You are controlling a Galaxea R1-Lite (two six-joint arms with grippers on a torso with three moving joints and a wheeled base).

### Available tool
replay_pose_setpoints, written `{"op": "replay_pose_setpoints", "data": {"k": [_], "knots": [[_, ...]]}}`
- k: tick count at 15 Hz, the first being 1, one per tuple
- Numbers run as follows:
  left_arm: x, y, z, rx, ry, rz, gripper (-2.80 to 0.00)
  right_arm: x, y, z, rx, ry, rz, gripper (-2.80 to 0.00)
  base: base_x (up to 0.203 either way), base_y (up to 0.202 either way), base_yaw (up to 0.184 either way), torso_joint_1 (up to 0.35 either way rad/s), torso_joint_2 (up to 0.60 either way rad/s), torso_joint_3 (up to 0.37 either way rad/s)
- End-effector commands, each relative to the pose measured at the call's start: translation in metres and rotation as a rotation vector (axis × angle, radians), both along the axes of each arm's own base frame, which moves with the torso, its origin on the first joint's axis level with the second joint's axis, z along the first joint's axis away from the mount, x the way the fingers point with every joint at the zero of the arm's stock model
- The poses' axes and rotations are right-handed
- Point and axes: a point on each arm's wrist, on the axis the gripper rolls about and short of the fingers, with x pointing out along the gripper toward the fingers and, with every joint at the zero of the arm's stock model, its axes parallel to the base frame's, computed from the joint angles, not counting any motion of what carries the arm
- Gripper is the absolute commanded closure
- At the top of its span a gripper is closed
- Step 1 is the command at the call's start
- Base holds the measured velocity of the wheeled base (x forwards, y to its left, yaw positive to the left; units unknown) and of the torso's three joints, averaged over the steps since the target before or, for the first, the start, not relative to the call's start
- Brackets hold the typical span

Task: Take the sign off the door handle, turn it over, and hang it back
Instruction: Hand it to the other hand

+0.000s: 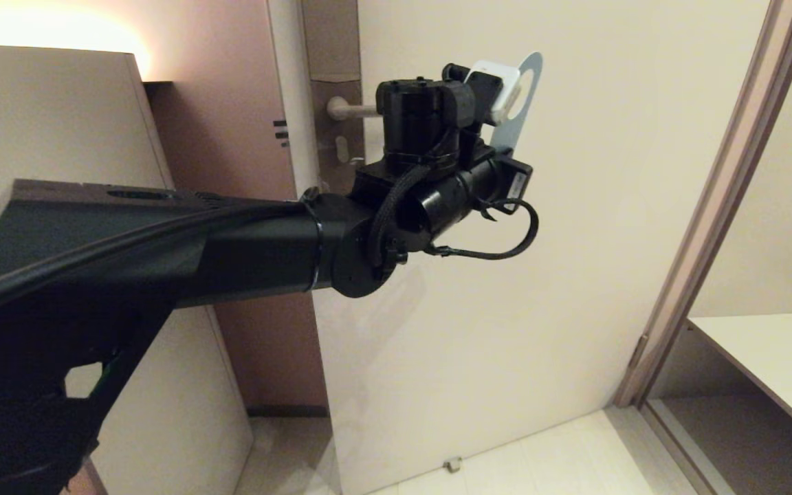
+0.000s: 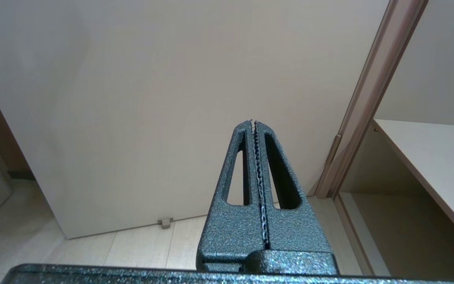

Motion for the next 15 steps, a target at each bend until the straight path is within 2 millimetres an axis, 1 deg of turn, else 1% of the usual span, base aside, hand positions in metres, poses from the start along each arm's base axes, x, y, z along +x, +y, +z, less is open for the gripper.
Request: {"op": "replay_pose_setpoints", "data": {"k": [1, 3, 5, 6, 9, 10, 12, 15], "knots": [[-0.026, -0.002, 0.011, -0.007, -0.004, -0.059, 0.00, 0.000, 0.000, 0.000, 0.000, 0.001, 0.001, 0.00, 0.000, 0.000, 0.000, 0.000, 0.00, 0.000], [-0.044, -0.001, 0.013, 0.006, 0.008, -0.127, 0.00, 0.000, 0.000, 0.000, 0.000, 0.001, 0.000, 0.00, 0.000, 0.000, 0.000, 0.000, 0.00, 0.000], [-0.054, 0.007, 0.009, 0.033, 0.029, -0.223, 0.00, 0.000, 0.000, 0.000, 0.000, 0.001, 0.000, 0.00, 0.000, 0.000, 0.000, 0.000, 0.00, 0.000], [-0.058, 0.014, 0.007, 0.042, 0.045, -0.274, 0.00, 0.000, 0.000, 0.000, 0.000, 0.001, 0.000, 0.00, 0.000, 0.000, 0.000, 0.000, 0.00, 0.000], [-0.068, 0.038, 0.012, -0.002, 0.135, -0.424, 0.00, 0.000, 0.000, 0.000, 0.000, 0.001, 0.001, 0.00, 0.000, 0.000, 0.000, 0.000, 0.00, 0.000], [-0.070, 0.046, 0.010, -0.005, 0.167, -0.478, 0.00, 0.000, 0.000, 0.000, 0.000, 0.001, 0.000, 0.00, 0.000, 0.000, 0.000, 0.000, 0.00, 0.000], [-0.075, 0.063, 0.006, 0.006, 0.211, -0.557, 0.00, 0.000, 0.000, 0.000, 0.000, 0.001, 0.000, 0.00, 0.000, 0.000, 0.000, 0.000, 0.00, 0.000], [-0.085, 0.082, -0.014, 0.048, 0.296, -0.650, 0.00, 0.000, 0.000, 0.000, 0.000, 0.001, 0.000, 0.00, 0.000, 0.000, 0.000, 0.000, 0.00, 0.000]]}}
